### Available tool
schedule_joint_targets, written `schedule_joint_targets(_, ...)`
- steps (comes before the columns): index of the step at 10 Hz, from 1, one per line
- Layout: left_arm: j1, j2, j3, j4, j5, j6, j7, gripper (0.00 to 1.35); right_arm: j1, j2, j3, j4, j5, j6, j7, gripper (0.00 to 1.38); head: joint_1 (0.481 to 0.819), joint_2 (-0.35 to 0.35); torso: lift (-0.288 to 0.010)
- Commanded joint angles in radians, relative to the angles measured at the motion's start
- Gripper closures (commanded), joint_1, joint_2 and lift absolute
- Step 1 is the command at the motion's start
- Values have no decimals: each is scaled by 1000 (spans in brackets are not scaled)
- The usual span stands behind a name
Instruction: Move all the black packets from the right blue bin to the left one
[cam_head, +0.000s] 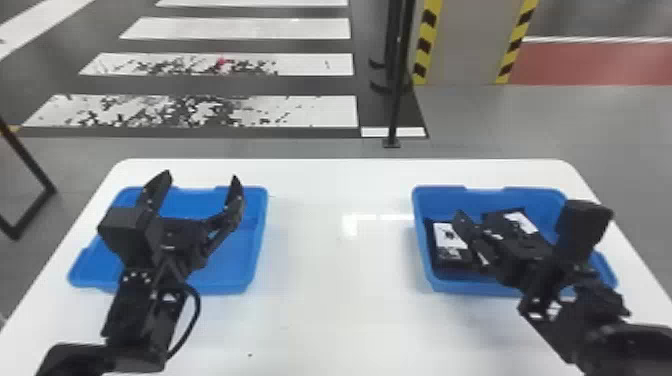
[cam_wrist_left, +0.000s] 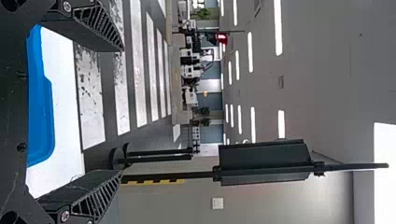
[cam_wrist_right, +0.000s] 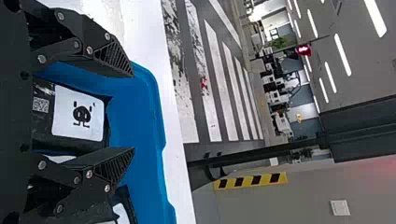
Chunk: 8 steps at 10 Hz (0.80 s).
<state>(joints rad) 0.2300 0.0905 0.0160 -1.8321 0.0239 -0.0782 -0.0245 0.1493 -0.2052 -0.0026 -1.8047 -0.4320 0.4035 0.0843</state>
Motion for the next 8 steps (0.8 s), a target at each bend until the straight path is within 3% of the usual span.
schedule_joint_targets(1,1,0,0,0,0,0,0,94,-22,-3,21,22,-1,38,0,513,695,18,-140)
schedule_joint_targets(3,1,0,0,0,0,0,0,94,-39,-3,34,9,9,127,-1,513,695,32,-140)
schedule_joint_targets(4,1,0,0,0,0,-3,0,94,-39,-5,34,-52,21,257,-34,512,695,36,-140)
schedule_joint_targets(6,1,0,0,0,0,-3,0,94,-41,-7,34,-116,35,382,-83,513,695,44,-140)
schedule_joint_targets(8,1,0,0,0,-2,-3,0,94,-61,-10,32,-118,47,438,-104,513,695,42,-140)
